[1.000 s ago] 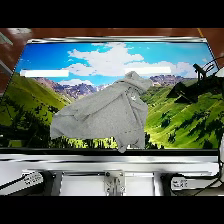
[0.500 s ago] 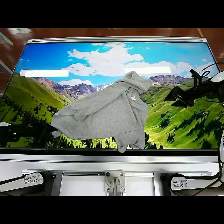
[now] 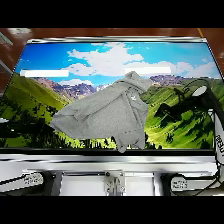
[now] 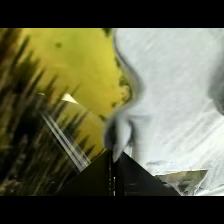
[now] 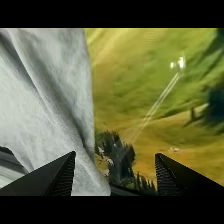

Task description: Fold the shirts.

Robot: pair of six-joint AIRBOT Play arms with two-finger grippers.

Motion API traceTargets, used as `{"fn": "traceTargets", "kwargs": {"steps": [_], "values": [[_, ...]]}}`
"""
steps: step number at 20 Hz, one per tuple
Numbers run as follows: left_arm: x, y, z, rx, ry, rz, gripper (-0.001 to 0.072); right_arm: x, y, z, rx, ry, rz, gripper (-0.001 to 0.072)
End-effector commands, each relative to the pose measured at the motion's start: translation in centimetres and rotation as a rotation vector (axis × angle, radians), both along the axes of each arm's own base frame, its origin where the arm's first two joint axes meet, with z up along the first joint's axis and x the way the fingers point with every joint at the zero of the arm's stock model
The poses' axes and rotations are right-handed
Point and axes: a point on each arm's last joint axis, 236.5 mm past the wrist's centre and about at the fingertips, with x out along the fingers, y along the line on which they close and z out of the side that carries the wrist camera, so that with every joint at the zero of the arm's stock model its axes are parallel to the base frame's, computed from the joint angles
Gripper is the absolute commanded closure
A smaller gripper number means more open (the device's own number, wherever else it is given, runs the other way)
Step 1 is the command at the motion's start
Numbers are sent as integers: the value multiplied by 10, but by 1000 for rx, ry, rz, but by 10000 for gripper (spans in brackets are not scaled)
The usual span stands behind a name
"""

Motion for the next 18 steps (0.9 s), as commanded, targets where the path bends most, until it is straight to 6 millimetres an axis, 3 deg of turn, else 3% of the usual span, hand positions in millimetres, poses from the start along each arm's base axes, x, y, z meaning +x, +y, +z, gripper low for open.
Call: {"fn": "traceTargets", "kwargs": {"steps": [1, 8, 9, 10, 12, 13, 15, 16, 17, 18], "values": [[10, 8, 28, 22, -73, -16, 670, -19, 31, -27, 5, 26, 35, 86], [23, 14, 66, 67, -174, -60, 670, -25, 90, -48, 69, 77, 60, 90], [27, 16, 72, 80, -193, -60, 670, -30, 97, -50, 67, 104, 62, 121], [31, 19, 79, 95, -214, -61, 670, -34, 104, -51, 64, 116, 73, 257], [39, 24, 96, 122, -257, -69, 671, -34, 110, -46, 66, 99, 92, 650], [44, 26, 108, 140, -287, -75, 671, -28, 111, -37, 76, 55, 111, 650], [64, 29, 159, 183, -436, -71, 671, 3, 106, 6, 80, -135, 165, 650], [75, 26, 198, 201, -553, -71, 672, 26, 103, 45, 76, -279, 191, 651], [85, 18, 251, 212, -705, -69, 672, 46, 99, 91, 64, -434, 218, 651], [91, 11, 307, 228, -855, -52, 672, 68, 93, 152, 38, -617, 226, 651]]}}
